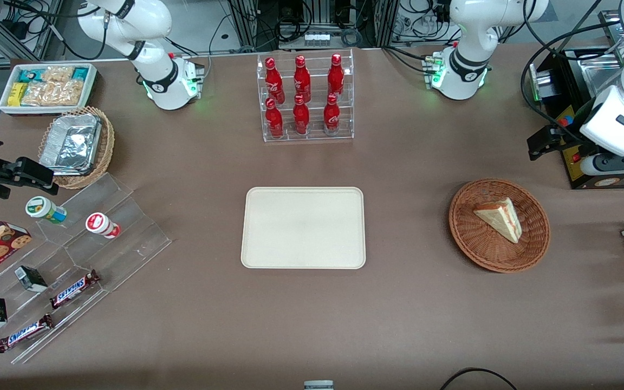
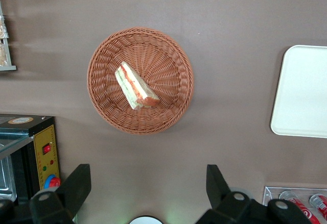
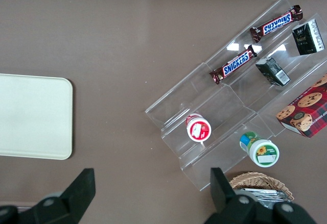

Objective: Place sandwich from basket to tray

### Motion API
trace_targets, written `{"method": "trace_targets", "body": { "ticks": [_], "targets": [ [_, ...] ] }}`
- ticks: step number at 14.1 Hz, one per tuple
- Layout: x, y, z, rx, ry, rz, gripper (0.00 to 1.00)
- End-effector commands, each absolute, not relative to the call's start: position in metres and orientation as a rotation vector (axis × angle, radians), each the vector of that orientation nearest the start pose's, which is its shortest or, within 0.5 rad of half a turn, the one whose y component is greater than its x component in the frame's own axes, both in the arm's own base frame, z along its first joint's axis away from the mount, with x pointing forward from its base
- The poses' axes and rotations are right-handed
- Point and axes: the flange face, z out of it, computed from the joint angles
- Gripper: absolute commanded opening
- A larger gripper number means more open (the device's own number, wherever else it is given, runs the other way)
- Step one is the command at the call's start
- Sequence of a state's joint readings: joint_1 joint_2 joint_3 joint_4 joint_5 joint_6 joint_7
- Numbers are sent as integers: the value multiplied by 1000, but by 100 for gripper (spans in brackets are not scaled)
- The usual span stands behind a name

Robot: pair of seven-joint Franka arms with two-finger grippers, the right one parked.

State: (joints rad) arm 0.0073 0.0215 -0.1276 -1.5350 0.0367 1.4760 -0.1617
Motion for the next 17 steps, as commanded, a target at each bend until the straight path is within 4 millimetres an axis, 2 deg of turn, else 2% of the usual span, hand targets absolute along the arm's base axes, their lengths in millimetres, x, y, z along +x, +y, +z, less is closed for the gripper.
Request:
{"method": "trace_targets", "body": {
  "ticks": [1,4,6,9,11,12,14,17],
  "targets": [
    [550,-61,627,-3101,-86,94,100],
    [551,-59,627,-3102,-89,92,100],
    [554,-57,619,-3091,-110,116,100],
    [563,-23,605,-3068,-266,152,100],
    [574,12,581,-3039,-406,212,100],
    [578,21,570,-3031,-430,226,100],
    [578,24,537,-3003,-497,253,100],
    [575,24,483,-2919,-762,267,100]
  ]
}}
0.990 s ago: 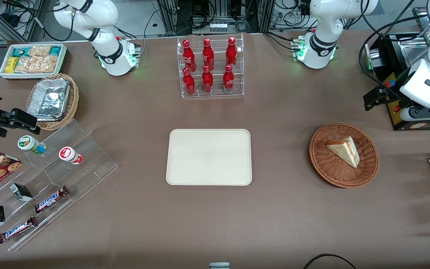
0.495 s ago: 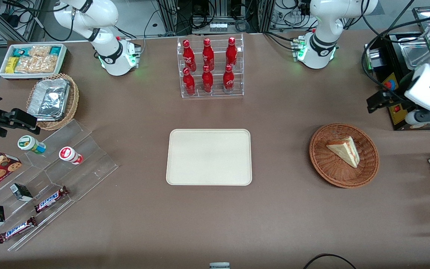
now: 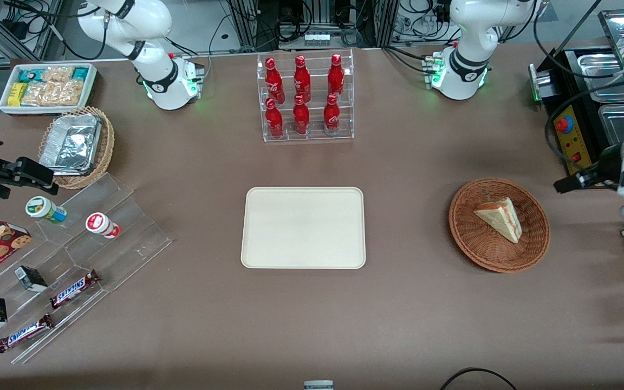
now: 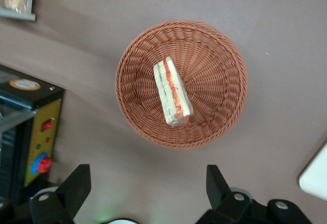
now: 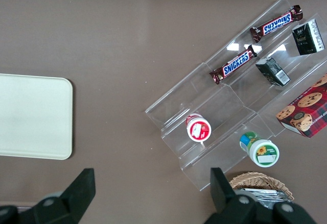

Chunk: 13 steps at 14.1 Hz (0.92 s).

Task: Place sandwich from basket to tray
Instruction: 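Lower the open left gripper over the wrapped sandwich in the basket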

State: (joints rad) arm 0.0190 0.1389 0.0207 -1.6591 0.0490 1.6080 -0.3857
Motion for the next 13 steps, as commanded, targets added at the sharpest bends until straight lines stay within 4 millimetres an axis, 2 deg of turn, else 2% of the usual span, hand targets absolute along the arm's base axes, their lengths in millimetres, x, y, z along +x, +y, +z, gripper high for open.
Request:
{"method": "trace_targets", "body": {
  "ticks": [1,4,6,8,11,13],
  "targets": [
    [572,25,462,-2895,-827,257,100],
    [564,24,407,-2855,-958,234,100],
    [556,22,363,-2805,-1161,158,100],
    [556,17,323,-2766,-1224,156,100],
    [539,20,284,-2785,-1261,99,100],
    [538,21,269,-2772,-1286,118,100]
  ]
}}
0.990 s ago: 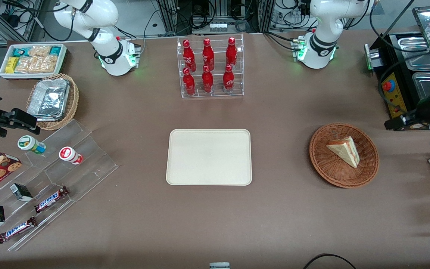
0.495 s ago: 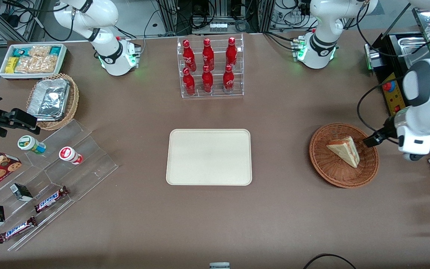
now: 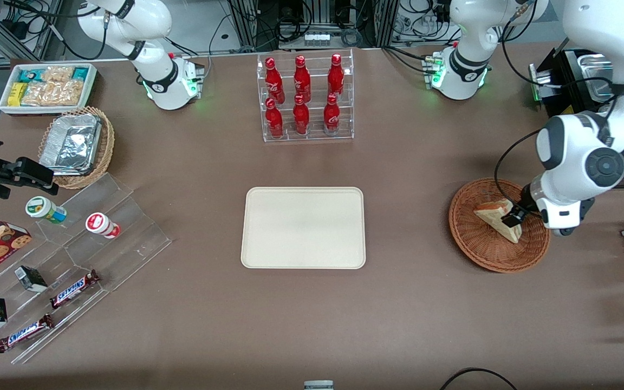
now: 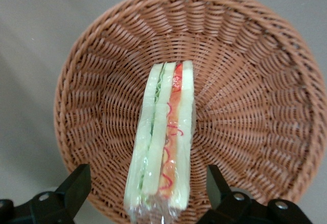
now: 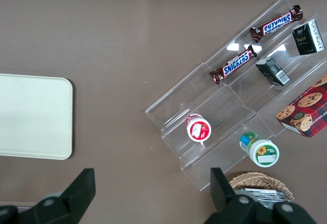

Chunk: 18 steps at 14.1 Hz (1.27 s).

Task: Place sandwich from basket to tray
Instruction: 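Lower the open left gripper over the wrapped sandwich in the basket, then close the left gripper on the wrapped sandwich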

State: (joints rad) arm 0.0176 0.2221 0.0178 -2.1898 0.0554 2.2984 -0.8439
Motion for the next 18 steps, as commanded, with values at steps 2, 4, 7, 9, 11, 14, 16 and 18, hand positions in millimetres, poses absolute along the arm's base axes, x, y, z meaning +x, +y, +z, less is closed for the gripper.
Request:
{"method": "trace_targets", "body": {
  "ticks": [2,4,7,9,11,14,16,18],
  "targets": [
    [539,20,257,-2771,-1285,122,100],
    [538,19,240,-2776,-1275,119,100],
    [536,12,237,-2780,-1237,137,79],
    [535,12,238,-2780,-1227,149,57],
    [535,13,252,-2782,-1192,176,43],
    [546,4,303,-2826,-1051,218,37],
    [555,-38,336,-2888,-897,176,35],
    [565,-79,355,-2929,-817,127,36]
  ]
}}
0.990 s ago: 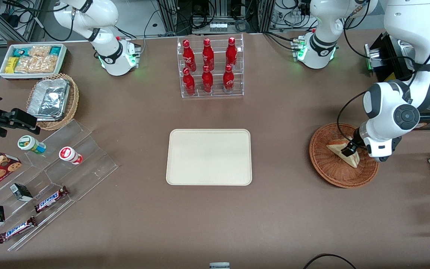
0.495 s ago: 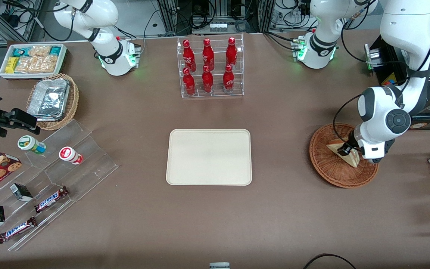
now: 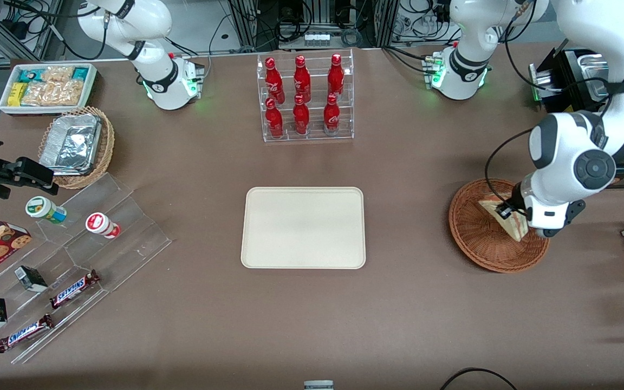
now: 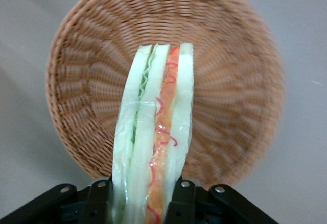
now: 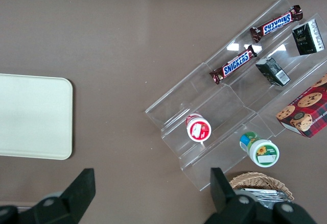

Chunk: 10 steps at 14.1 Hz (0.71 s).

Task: Place sandwich from basket to tray
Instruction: 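Close the left gripper on the wrapped sandwich, then lift the sandwich and carry it over the cream tray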

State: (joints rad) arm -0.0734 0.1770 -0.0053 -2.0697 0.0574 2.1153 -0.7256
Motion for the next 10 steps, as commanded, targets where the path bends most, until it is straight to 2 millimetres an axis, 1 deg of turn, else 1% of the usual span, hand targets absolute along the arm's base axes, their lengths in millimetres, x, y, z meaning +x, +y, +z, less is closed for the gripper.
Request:
{"method": "trace_targets", "body": {
  "ticks": [1,3,5,6,8,9,10],
  "targets": [
    [566,-99,360,-2951,-780,113,35],
    [567,-144,369,-2991,-671,72,34],
    [568,-191,370,-3023,-553,45,33],
    [567,-214,367,-3033,-495,42,33],
    [562,-253,358,-3045,-396,40,31],
    [558,-277,355,-3053,-340,36,28],
    [554,-302,349,-3057,-286,36,28]
  ]
}}
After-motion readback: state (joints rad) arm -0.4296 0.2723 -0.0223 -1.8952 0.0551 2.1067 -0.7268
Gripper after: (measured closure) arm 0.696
